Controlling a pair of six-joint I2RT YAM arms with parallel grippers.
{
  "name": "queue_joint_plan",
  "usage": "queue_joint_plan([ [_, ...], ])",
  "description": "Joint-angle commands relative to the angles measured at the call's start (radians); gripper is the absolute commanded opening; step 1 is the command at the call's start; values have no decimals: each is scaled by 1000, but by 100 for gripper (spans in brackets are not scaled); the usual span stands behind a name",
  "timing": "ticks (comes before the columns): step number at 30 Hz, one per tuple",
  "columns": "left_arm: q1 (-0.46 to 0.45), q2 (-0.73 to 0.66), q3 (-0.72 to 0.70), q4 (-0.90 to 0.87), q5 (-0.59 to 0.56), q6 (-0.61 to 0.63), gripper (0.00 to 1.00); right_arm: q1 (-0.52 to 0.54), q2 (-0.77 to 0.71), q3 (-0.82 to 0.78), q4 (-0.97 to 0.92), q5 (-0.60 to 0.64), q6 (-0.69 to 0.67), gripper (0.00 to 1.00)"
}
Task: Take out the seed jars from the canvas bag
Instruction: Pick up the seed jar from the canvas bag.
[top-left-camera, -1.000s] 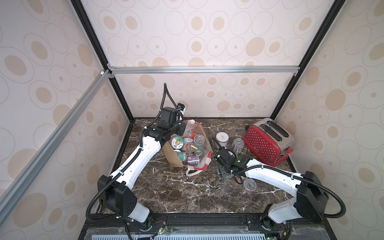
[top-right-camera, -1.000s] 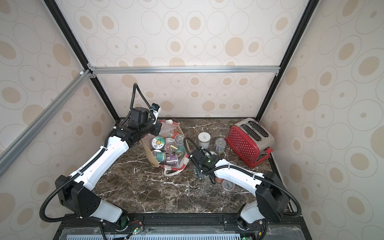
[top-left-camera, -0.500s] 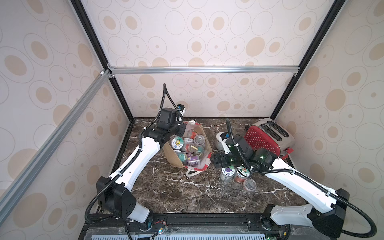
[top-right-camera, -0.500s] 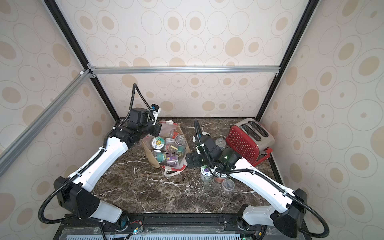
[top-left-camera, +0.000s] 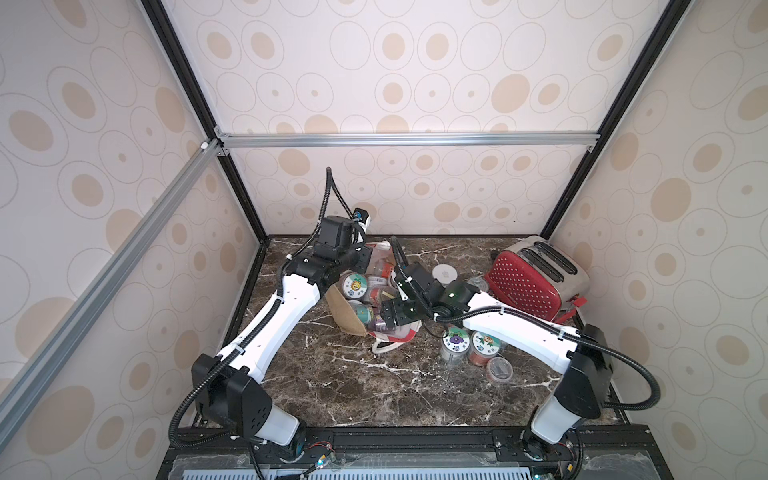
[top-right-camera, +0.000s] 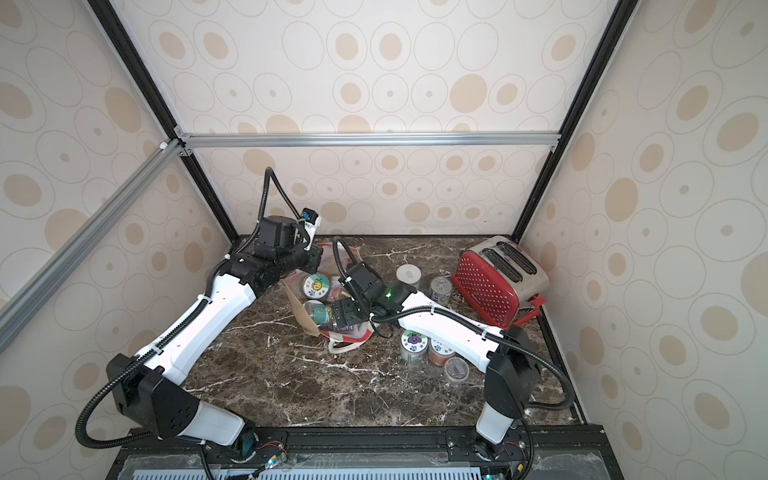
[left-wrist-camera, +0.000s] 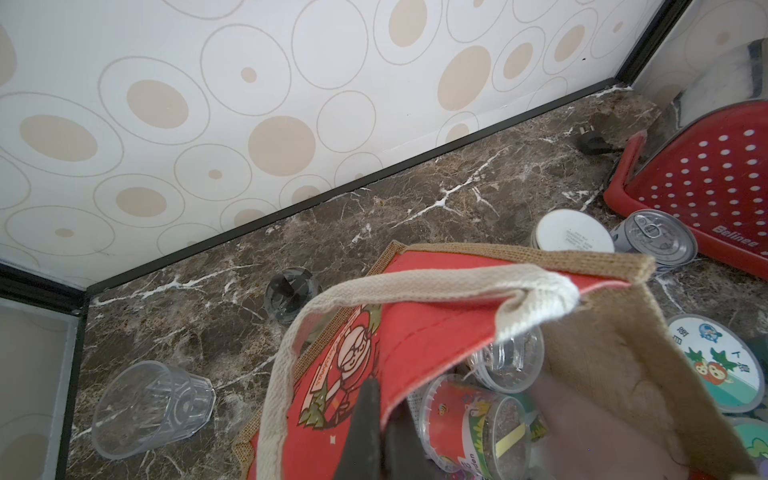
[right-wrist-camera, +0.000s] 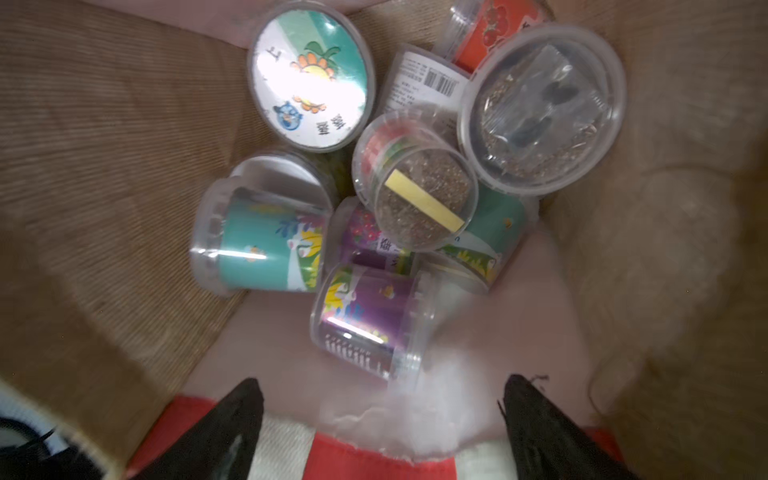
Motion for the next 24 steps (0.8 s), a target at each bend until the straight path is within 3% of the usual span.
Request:
queue_joint_plan([
  [1,5,-43,-4,-19,-16,-5,0,-12,48,43,24,94,43,93],
  [10,5,-45,-15,-12,-8,2,0,-49,181,94,152,62,53,89],
  [20,5,-48,-33,-2,-2,4,0,-79,266,126,213,20,78,74],
  [24,6,-46,-34,-2,-1,3,0,-83,282,131,239,-2,81,72],
])
